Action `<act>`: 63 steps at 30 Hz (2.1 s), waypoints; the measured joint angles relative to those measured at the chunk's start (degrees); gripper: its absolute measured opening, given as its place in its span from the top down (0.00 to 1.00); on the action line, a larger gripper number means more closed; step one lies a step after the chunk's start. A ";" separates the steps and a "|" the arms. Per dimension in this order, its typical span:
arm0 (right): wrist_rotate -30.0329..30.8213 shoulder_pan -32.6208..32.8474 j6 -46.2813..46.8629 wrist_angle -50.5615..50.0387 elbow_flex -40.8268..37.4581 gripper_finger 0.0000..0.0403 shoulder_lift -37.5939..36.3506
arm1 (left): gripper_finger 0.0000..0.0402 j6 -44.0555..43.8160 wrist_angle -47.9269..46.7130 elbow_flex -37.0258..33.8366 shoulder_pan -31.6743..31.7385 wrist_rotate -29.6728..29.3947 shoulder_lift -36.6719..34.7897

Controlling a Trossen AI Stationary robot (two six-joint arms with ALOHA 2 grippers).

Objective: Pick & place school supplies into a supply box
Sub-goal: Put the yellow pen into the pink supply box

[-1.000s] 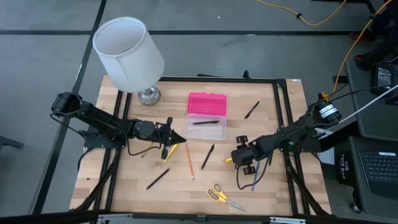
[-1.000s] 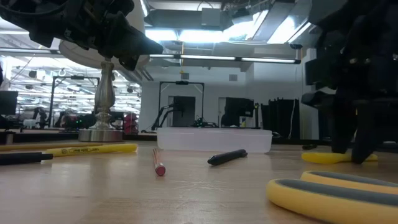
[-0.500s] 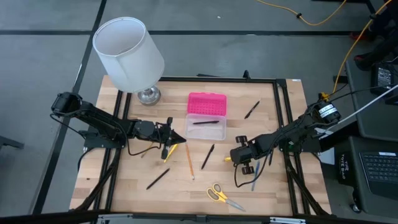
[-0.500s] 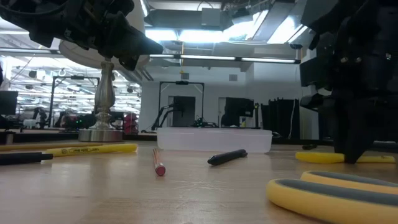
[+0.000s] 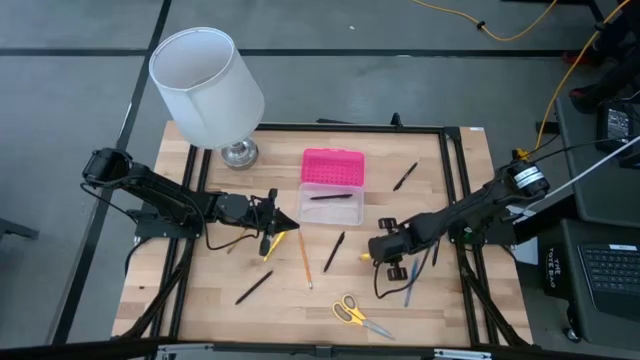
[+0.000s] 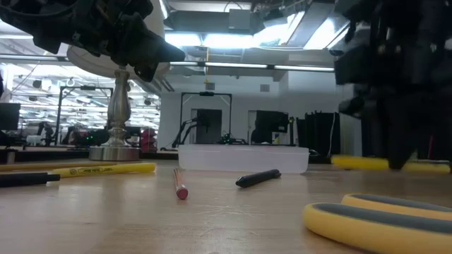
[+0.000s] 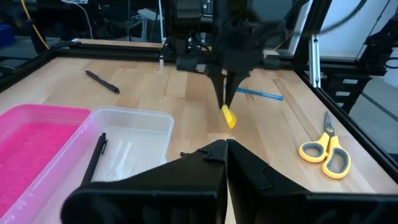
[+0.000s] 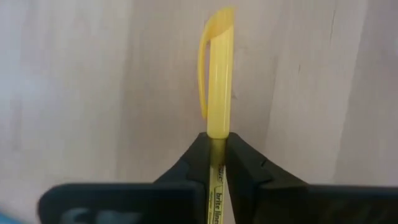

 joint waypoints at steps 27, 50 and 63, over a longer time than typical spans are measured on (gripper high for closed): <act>-0.68 -12.35 -11.76 16.74 -5.92 0.91 -23.71 | 1.00 0.00 -0.01 0.00 0.02 0.02 0.00; 2.45 -16.68 -16.72 42.00 -14.92 0.92 -23.69 | 1.00 0.00 0.42 0.00 0.00 0.00 0.00; -0.19 -23.50 -20.12 37.86 -7.38 0.92 -13.79 | 0.99 0.00 0.42 0.00 0.02 0.00 0.00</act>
